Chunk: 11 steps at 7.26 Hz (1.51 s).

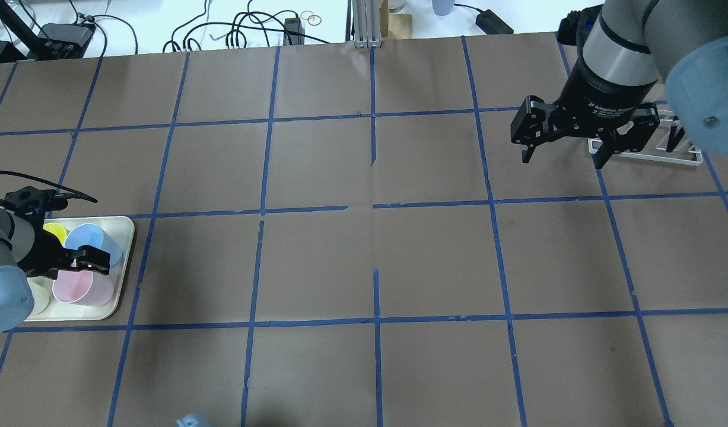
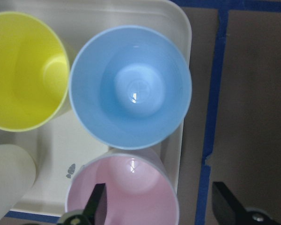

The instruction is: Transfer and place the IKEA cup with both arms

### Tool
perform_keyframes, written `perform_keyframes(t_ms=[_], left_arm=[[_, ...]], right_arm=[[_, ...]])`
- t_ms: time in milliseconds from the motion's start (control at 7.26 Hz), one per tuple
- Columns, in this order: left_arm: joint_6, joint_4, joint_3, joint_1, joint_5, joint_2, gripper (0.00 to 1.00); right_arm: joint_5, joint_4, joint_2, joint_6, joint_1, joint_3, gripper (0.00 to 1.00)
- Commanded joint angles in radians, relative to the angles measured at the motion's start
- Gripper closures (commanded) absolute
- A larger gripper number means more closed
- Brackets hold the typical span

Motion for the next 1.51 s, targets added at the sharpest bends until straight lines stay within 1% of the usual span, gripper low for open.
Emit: perform_keyframes(t_ms=[0,138,275,413,688,826,964,1101,1239,1377], left_arm=[[-0.007,-0.302,0.164,-0.085,0.005,0.042,0.0],[-0.075,-0.419,0.253,-0.163,0.005,0.061,0.0],[-0.202,-0.505,0.354,-0.246,0.003,0.058,0.0],[-0.338,-0.603,0.434,-0.345,0.0,0.047,0.0],[-0.567,-0.621,0.477,-0.528,-0.006,0.056,0.0],[-0.618,-0.62,0.493,-0.597,-0.01,0.058,0.0],[-0.62,-0.608,0.496,-0.658,-0.009,0.055,0.0],[-0.622,-0.585,0.523,-0.674,-0.012,0.036,0.0],[-0.622,-0.595,0.572,-0.674,-0.007,0.004,0.0],[-0.622,-0.6,0.589,-0.674,-0.01,-0.013,0.0]], right_arm=[[-0.003,-0.001,0.001,-0.001,0.0,0.0,0.0],[0.003,-0.002,-0.001,-0.001,0.0,0.0,0.0],[0.005,-0.002,0.001,-0.001,0.0,0.0,0.0],[0.005,-0.002,-0.001,-0.001,0.0,0.0,0.0],[0.005,-0.001,-0.001,-0.001,0.0,0.0,0.0],[0.007,-0.001,-0.001,0.0,0.0,0.0,0.0],[0.007,-0.001,-0.001,0.0,0.001,0.0,0.0],[0.008,-0.001,-0.001,0.002,0.001,0.0,0.0],[0.008,-0.001,-0.001,-0.001,0.001,0.0,0.0],[0.007,-0.001,-0.001,0.0,0.001,-0.001,0.0]])
